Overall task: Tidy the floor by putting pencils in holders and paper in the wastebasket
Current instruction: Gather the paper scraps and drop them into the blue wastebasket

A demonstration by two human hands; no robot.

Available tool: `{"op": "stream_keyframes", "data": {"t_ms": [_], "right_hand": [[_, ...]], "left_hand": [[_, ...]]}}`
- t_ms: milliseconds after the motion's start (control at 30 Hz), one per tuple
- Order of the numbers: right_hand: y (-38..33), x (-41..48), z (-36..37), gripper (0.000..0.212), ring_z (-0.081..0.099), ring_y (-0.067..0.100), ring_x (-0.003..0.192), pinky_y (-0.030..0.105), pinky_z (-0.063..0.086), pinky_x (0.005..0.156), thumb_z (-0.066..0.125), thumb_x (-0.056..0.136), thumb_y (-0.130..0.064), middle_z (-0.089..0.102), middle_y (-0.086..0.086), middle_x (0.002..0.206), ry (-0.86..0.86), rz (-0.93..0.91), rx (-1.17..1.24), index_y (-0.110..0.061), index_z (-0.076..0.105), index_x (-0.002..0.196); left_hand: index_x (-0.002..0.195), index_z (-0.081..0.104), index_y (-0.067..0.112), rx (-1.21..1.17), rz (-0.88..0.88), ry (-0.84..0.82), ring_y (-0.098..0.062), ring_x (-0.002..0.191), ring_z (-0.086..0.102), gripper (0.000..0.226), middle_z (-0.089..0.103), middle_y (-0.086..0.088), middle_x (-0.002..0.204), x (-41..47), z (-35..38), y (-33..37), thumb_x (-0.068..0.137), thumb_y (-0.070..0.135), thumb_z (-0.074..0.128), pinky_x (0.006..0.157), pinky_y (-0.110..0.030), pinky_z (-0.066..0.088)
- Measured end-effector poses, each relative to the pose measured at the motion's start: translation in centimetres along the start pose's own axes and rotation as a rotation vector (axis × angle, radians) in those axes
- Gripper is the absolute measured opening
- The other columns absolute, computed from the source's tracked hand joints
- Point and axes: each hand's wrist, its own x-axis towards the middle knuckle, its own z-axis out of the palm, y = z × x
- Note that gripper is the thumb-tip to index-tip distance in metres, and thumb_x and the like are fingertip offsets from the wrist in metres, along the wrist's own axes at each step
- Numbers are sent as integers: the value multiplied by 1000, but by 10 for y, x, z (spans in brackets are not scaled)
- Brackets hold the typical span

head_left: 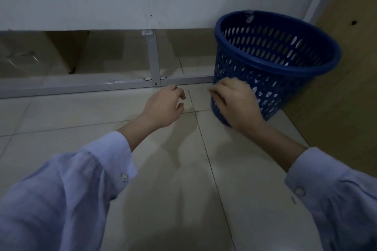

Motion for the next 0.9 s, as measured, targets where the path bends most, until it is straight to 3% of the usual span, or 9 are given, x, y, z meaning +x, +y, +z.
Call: {"op": "stream_keyframes", "data": {"t_ms": [133, 233, 400, 467, 533, 600, 733, 900], "right_hand": [[28, 28, -45, 22, 60, 32, 91, 43, 41, 82, 53, 94, -18, 69, 12, 99, 260, 46, -217, -8, 70, 104], [53, 41, -58, 28, 55, 31, 100, 42, 34, 89, 46, 98, -24, 68, 10, 105, 176, 239, -312, -12, 69, 108], [70, 43, -64, 35, 56, 28, 81, 44, 33, 91, 41, 99, -29, 66, 10, 82, 53, 441, -176, -9, 70, 90], [68, 44, -62, 34, 56, 31, 93, 47, 33, 95, 40, 98, -29, 67, 12, 97, 49, 454, -201, -11, 68, 105], [64, 46, -58, 37, 47, 34, 117, 52, 28, 104, 42, 96, -29, 59, 12, 127, 73, 433, -251, -13, 58, 125], [51, 47, -51, 41, 37, 34, 129, 56, 16, 112, 46, 93, -29, 47, 10, 141, 121, 349, -262, -14, 51, 131], [5, 50, -22, 42, 31, 35, 135, 58, 10, 112, 51, 85, -26, 43, 10, 142, 145, 141, -216, -16, 51, 127], [-61, 51, 37, 46, 32, 33, 133, 55, 17, 108, 60, 80, -23, 43, 10, 141, -45, 3, -91, -16, 53, 125]], "left_hand": [[113, 58, 16, -9, 32, 45, -24, 100, 60, 26, 55, -3, 118, 6, -10, 11, 90, 25, 52, 78, -34, 49], [112, 58, 17, -16, 33, 52, -23, 101, 60, 25, 55, -2, 117, 7, -14, 18, 90, 26, 52, 78, -35, 49], [113, 58, 16, 4, 39, 45, -24, 102, 59, 26, 55, -3, 119, -1, -21, 20, 90, 26, 51, 79, -35, 50], [114, 57, 15, 8, 31, 43, -25, 105, 57, 26, 54, -3, 119, -8, -24, 17, 90, 25, 52, 82, -36, 50], [115, 57, 14, 17, 12, 45, -25, 110, 54, 28, 54, -4, 121, -16, -27, 12, 90, 25, 53, 85, -37, 48], [118, 55, 14, 27, -12, 50, -26, 114, 53, 31, 53, -4, 124, -27, -31, 6, 90, 26, 53, 88, -38, 48], [126, 49, 14, 74, -69, 43, -26, 118, 49, 40, 49, -5, 130, -56, -40, -11, 90, 30, 53, 93, -40, 47], [133, 43, 14, 136, -206, 13, -24, 123, 44, 47, 45, -3, 135, -120, -51, -52, 90, 34, 52, 98, -42, 44]]}}
